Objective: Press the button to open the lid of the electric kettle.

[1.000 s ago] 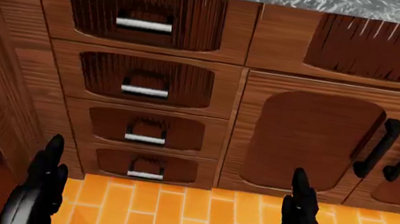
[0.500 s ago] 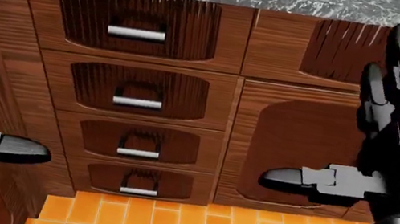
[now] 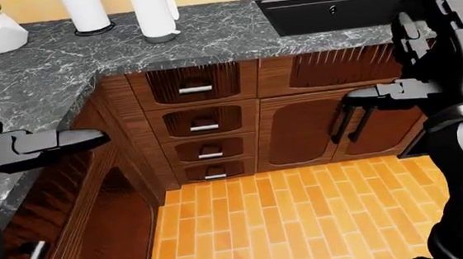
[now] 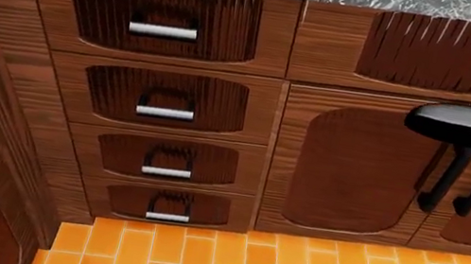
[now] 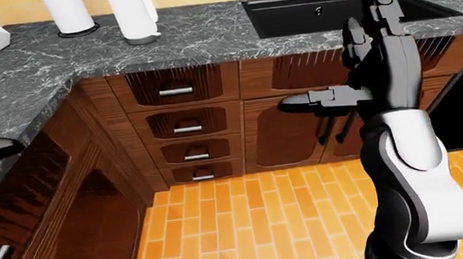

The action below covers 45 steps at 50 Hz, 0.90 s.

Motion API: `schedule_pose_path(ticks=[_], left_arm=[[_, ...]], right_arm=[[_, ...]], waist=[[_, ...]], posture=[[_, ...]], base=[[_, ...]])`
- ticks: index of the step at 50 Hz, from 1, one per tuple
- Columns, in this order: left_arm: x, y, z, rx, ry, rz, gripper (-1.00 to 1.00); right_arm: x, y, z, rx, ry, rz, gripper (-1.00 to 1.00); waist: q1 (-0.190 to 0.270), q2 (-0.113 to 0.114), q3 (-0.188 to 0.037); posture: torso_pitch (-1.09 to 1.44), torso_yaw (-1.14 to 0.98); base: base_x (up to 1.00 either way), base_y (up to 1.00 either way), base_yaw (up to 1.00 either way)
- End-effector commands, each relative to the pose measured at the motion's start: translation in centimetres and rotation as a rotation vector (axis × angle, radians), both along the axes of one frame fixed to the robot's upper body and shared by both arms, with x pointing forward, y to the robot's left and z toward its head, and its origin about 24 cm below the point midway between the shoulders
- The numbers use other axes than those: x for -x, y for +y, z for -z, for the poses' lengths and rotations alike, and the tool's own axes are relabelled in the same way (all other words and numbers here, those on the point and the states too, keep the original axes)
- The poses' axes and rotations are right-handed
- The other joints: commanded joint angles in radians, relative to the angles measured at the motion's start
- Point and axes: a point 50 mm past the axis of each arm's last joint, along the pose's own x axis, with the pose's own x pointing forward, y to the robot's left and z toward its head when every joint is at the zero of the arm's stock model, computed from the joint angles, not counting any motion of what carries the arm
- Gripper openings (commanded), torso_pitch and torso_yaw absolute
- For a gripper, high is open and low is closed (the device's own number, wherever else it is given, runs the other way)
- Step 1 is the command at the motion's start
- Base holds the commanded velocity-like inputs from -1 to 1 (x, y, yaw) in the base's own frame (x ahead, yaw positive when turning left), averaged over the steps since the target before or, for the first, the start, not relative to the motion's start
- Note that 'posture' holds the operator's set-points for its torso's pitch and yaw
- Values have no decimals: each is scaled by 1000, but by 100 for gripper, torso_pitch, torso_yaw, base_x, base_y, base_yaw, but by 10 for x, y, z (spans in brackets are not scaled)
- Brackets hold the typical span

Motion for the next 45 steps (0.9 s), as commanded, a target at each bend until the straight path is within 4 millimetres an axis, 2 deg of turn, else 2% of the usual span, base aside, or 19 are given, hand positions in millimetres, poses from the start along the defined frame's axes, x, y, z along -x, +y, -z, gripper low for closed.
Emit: schedule_pose_path(ticks=[1,2,12,15,17,19,21,23,26,28,29,31,35,38,40,41,42,43,45], left_arm=[[4,-2,-8,-11,-49,3,100],[4,-2,-9,-11,-51,2,100],[6,-5,-14,-20,-56,11,100],[7,-4,-13,-20,-52,10,100],[8,-4,-13,-20,-54,8,100],[8,-3,-14,-21,-56,6,100],[9,-4,-16,-24,-58,5,100],[10,-3,-17,-27,-59,4,100],[11,-3,-17,-27,-61,2,100],[11,-2,-17,-26,-61,1,100],[11,-2,-17,-27,-60,1,100],[11,-2,-17,-27,-60,1,100],[10,-2,-17,-27,-59,0,100],[11,-2,-17,-27,-60,0,100],[11,-2,-17,-30,-60,1,100],[11,-2,-17,-30,-61,-1,100],[11,-2,-18,-29,-61,-1,100],[11,-2,-18,-29,-61,-1,100],[11,-2,-18,-29,-62,-3,100]], right_arm=[[5,2,-12,15,-68,-7,100],[5,3,-12,14,-68,-8,100],[8,4,-17,19,-78,-17,100],[9,4,-18,20,-79,-20,100],[9,5,-19,23,-81,-22,100],[10,5,-20,21,-82,-24,100],[11,5,-20,21,-83,-26,100],[11,5,-21,21,-84,-27,100],[12,6,-22,24,-87,-31,100],[13,6,-23,26,-88,-34,100],[13,7,-23,25,-87,-35,100],[13,7,-22,25,-87,-37,100],[13,7,-21,25,-84,-39,100],[13,7,-22,26,-86,-38,100],[13,7,-22,26,-85,-38,100],[13,7,-22,26,-85,-39,100],[13,7,-22,25,-85,-39,100],[13,7,-22,25,-86,-38,100],[13,7,-23,27,-86,-35,100]], waist=[[0,2,-14],[-1,6,-33],[-4,8,-11],[-5,30,-10],[-1,59,-4],[0,39,-14],[0,44,-14],[2,30,-21],[7,-8,-14],[14,-38,-23],[2,-20,-15],[2,-38,-16],[-2,-13,-6],[-7,19,3],[-13,62,-10],[-13,100,-24],[-2,62,-14],[-7,78,-8],[0,72,-12]], posture=[[0,0],[0,0],[0,0],[0,0],[0,0],[0,0],[0,0],[0,0],[0,0],[0,0],[0,0],[0,0],[0,0],[0,0],[0,0],[0,0],[0,0],[0,0],[0,0]], base=[[4,0,0],[5,0,0],[10,0,0],[14,0,0],[14,0,0],[14,0,0],[14,0,0],[13,0,0],[15,0,0],[15,0,0],[14,1,0],[16,1,0],[18,0,0],[21,0,0],[20,1,0],[21,2,0],[21,1,0],[20,1,0],[21,9,0]])
